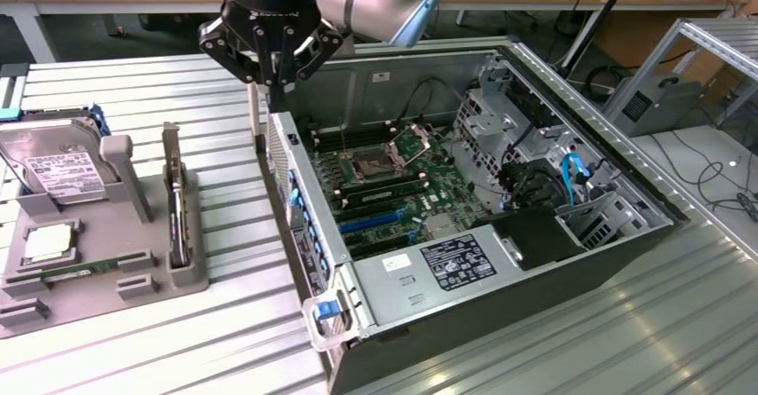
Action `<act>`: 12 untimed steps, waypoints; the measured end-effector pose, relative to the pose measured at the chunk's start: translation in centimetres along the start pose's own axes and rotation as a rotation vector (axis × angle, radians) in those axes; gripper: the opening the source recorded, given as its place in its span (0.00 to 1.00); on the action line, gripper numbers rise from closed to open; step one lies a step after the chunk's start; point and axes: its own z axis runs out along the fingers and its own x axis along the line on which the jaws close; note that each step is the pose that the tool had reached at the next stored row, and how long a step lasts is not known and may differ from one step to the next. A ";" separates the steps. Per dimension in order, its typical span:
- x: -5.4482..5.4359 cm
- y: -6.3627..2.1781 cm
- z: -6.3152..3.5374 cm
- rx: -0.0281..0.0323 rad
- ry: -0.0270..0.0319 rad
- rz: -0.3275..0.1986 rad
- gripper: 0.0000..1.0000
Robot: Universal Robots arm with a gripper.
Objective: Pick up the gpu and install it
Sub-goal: 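Reach for the gpu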
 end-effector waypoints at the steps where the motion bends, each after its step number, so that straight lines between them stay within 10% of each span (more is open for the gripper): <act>1: 0.0 0.00 0.00 0.0000 0.0000 0.000 0.11; 12: 0.2 -0.02 -0.01 0.0001 0.0000 0.000 0.11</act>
